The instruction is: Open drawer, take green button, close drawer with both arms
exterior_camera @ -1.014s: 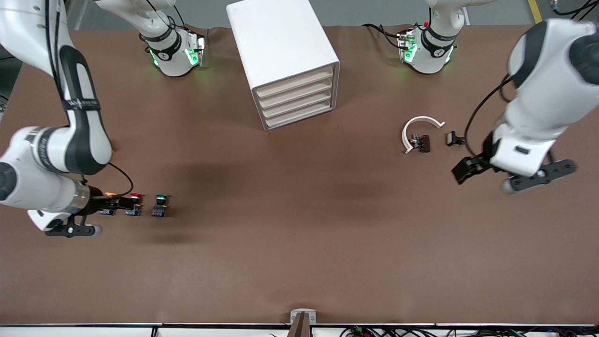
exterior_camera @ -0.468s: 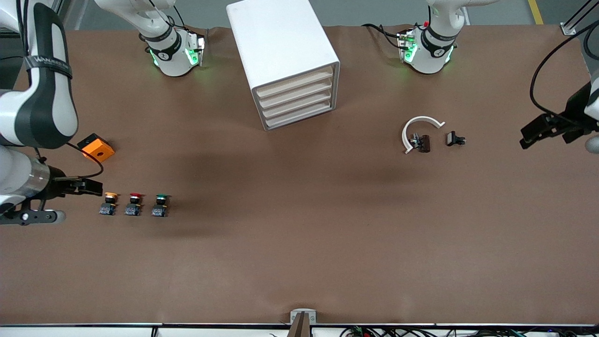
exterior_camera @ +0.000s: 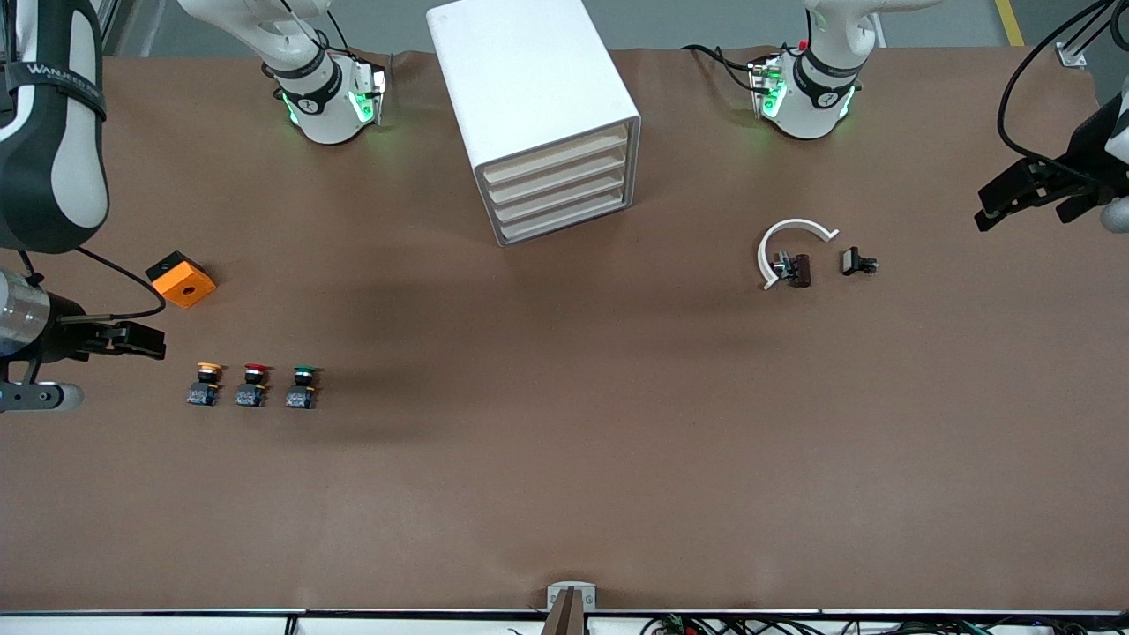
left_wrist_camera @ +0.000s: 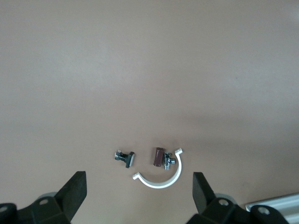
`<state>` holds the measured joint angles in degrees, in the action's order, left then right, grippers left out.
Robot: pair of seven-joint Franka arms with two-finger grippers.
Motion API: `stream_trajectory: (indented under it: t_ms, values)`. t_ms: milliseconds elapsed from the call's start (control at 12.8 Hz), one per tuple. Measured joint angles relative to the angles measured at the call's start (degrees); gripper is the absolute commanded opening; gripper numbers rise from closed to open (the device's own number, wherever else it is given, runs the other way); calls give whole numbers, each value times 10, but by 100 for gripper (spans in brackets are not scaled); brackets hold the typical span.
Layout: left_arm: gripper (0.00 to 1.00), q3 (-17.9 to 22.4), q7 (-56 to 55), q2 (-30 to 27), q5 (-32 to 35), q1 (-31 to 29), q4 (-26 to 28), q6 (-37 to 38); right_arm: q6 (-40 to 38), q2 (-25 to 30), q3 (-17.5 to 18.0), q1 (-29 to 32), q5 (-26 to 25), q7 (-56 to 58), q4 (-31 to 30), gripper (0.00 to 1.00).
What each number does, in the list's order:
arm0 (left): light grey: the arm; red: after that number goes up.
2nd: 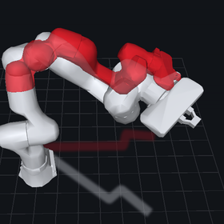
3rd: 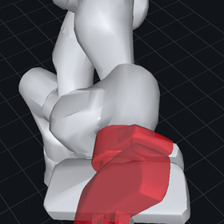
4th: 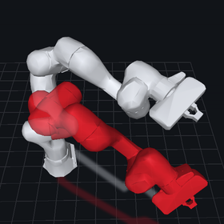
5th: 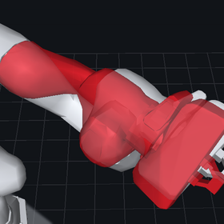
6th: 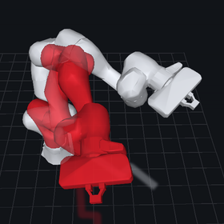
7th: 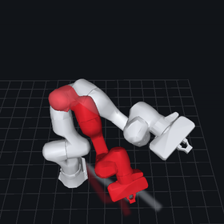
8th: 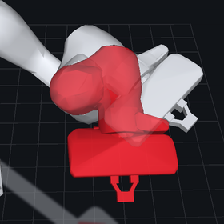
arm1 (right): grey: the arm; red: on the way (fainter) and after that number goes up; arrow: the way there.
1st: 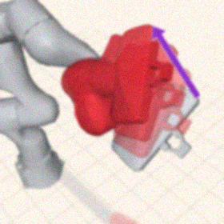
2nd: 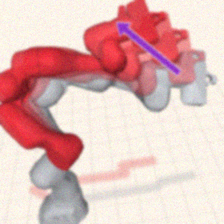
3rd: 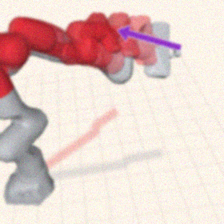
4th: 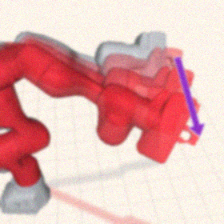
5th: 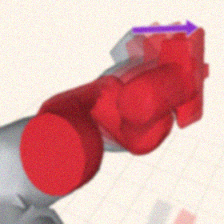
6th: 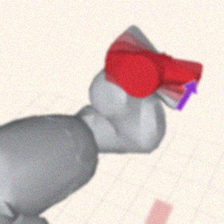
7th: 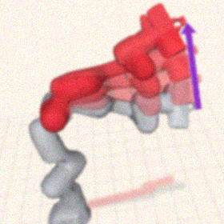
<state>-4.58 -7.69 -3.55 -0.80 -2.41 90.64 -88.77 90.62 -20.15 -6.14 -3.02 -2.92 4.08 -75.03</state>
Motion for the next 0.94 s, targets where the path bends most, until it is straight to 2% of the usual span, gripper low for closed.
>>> stream_trajectory:
  t_ms: [234,546,936]
  values:
    - [100,-10,0,-14,-8,2,15,6,-76,61,0,2,2,-1,7,100]
    - [100,-27,0,-37,-8,3,48,5,-111,120,-1,72,69,16,3,100]
    - [100,-26,0,-57,-8,1,77,2,-108,152,13,55,65,19,-28,100]
